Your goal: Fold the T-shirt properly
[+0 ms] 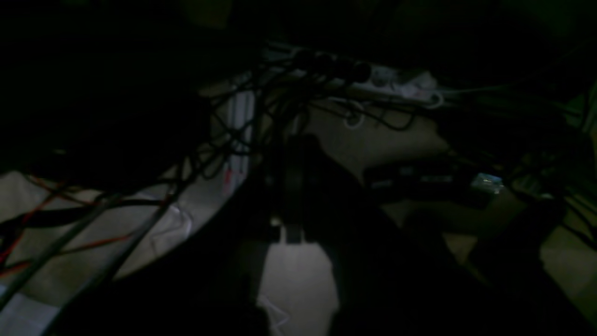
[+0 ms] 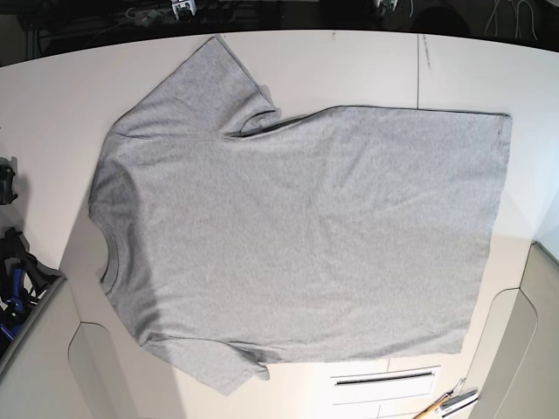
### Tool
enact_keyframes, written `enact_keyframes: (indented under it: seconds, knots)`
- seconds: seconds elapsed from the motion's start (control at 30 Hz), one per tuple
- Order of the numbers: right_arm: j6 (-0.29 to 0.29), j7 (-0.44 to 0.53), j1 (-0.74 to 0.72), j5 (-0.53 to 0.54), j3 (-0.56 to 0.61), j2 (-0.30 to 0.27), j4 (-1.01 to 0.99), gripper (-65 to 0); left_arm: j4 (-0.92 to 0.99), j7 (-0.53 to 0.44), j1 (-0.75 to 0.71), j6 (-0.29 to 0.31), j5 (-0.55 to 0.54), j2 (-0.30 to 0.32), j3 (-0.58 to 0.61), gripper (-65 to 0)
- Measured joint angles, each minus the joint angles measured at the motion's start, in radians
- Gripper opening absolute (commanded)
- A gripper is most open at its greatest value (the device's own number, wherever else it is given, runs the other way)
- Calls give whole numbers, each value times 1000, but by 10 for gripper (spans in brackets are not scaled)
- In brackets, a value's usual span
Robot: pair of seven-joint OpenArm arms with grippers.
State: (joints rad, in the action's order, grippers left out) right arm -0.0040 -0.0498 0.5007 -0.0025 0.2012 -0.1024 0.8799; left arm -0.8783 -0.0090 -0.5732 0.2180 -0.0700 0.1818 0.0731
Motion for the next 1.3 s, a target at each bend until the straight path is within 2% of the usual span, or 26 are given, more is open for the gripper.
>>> enact_keyframes:
  seconds: [0.13,0.33,0.57,0.67,0.77,0.9,1.1,1.2,1.3]
  knots:
    - [2,0,87,2,0,-14,103,-650,-115,1,-103,2,-5,40,0,-650]
    - [-1,-3,220,4,-2,-45,276,-650,-308,1,-246,10,-76,111,0,-650]
    - [-8,-11,403,26,-18,-50,568,-650,-581,3,-426,187,-72,201,0,-650]
    - [-6,-11,482,26,-18,-50,726,-650,-715,30,-496,231,-122,249,0,-650]
    - [-6,-9,545,29,-18,-50,882,-650,-844,83,-544,235,-172,293,-1,-650]
    - [-7,-16,587,51,-19,-50,1072,-650,-967,114,-577,239,-177,335,0,-650]
    - [-5,-26,589,73,-38,-50,1313,-650,-1007,117,-576,237,-175,349,-36,-650]
    - [0,-24,585,87,-105,-44,1403,-650,-1007,117,-575,240,-176,348,-88,-650]
    - [0,-23,549,205,-227,-44,1437,-650,-1007,118,-570,240,-224,348,-165,-650]
